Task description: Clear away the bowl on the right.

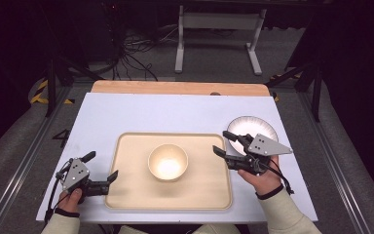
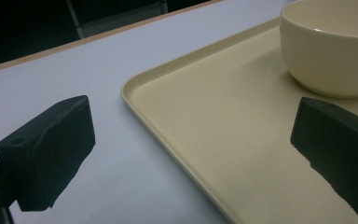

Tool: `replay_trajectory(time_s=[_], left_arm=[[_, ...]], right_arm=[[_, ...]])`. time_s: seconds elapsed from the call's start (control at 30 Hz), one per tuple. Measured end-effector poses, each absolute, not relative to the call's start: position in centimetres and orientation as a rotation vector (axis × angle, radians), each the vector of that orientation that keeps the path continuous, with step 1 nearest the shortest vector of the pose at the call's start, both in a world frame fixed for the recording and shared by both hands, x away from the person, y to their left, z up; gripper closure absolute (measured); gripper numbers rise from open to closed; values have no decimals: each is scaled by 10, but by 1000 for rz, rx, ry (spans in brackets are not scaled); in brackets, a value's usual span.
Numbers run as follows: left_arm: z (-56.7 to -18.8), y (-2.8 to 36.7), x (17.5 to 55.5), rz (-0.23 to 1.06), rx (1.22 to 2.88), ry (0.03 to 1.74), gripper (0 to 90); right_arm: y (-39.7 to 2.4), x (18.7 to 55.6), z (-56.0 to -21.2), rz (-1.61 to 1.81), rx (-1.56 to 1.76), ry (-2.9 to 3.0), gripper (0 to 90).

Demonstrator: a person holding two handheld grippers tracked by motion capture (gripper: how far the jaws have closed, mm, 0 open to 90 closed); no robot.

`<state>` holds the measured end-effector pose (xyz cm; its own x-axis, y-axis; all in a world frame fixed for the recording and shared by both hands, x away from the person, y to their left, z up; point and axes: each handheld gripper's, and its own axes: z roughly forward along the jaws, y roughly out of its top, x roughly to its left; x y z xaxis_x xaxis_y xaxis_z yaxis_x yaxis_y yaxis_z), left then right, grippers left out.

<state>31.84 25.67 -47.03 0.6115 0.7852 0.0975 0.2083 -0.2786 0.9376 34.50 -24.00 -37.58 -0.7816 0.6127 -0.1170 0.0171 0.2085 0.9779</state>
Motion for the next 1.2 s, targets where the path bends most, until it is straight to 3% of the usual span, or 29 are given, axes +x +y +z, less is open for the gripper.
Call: replay_trajectory(time_s=[0.63,1.2], left_arm=[[-470,258,319,693,1792,808,4],[-470,259,319,690,1781,811,4]], right_arm=[[-268,333,-412,1635,623,1886,283],[-279,328,-446,1552,628,1838,233]])
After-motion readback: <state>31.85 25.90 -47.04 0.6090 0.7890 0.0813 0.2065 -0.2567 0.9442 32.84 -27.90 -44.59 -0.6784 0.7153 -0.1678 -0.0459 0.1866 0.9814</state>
